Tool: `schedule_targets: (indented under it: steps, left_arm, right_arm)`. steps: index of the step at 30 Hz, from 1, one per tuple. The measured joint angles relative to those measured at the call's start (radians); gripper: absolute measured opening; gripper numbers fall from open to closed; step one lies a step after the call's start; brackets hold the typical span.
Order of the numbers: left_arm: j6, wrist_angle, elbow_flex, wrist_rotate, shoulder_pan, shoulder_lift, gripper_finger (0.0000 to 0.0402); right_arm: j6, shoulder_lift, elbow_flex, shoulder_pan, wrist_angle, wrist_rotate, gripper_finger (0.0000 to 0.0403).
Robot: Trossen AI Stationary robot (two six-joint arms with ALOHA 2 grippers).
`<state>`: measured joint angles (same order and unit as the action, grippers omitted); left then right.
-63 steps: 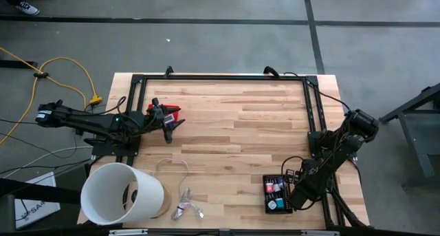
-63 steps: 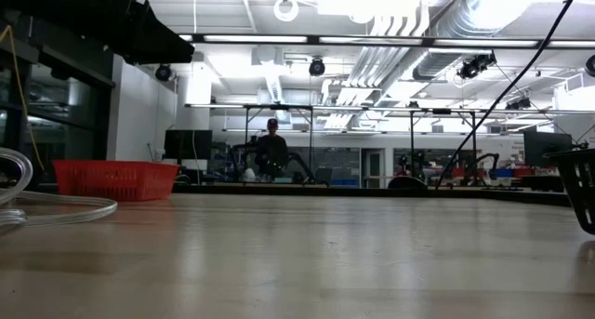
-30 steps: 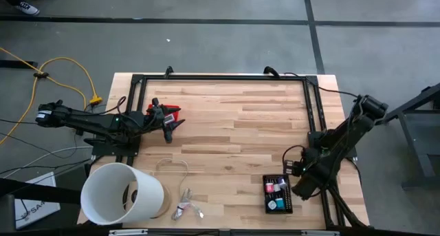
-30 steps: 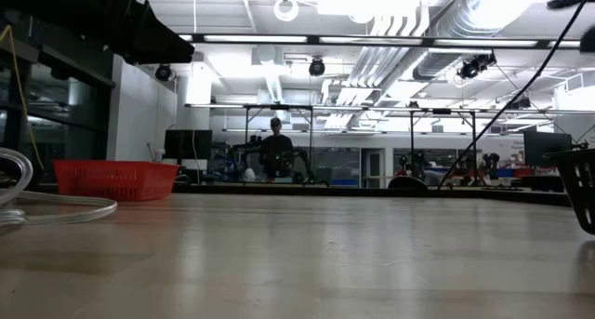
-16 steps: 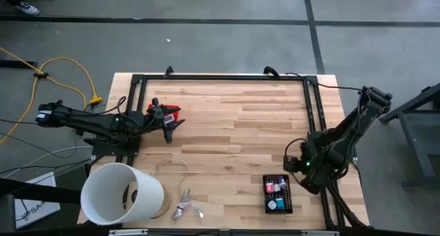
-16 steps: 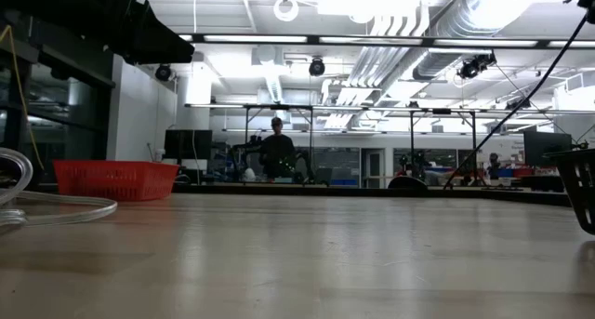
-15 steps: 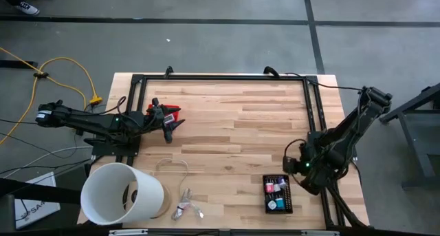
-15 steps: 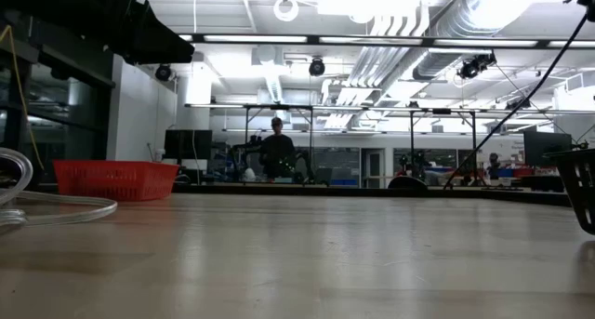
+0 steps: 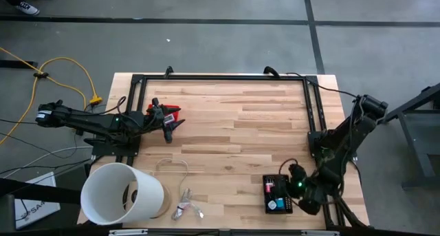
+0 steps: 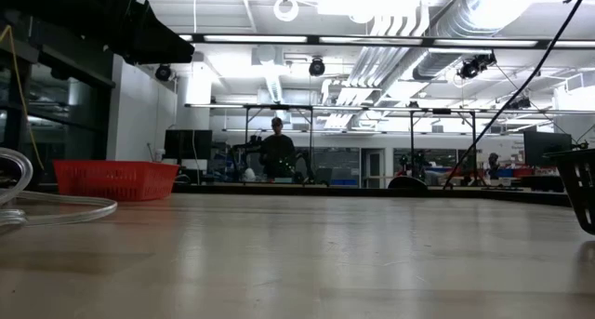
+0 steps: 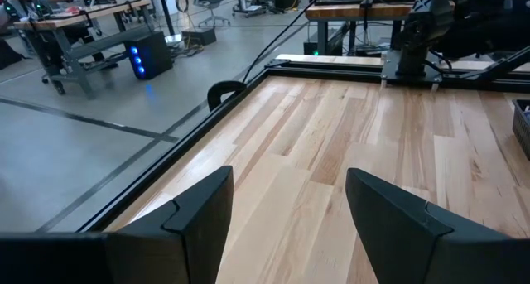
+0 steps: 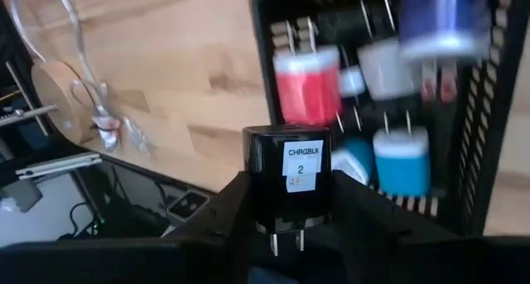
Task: Pick & Place Office items
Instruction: Put the black charger adapter into the black bin
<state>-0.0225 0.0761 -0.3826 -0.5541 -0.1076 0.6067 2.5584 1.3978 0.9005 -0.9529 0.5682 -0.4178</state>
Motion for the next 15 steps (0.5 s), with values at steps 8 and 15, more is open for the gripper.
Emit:
schedule_targets:
  steps: [8,15]
  left_arm:
    - [0.000,0.000,0.000,0.000,0.000,0.000,0.0227]
    - [0.000,0.000,0.000,0.000,0.000,0.000,0.0227]
  right_arm:
    - [0.083,0.018,0.000,-0.079,-0.002,0.004,0.0127]
    - [0.086,0.018,0.000,-0.079,0.074,0.045,0.0127]
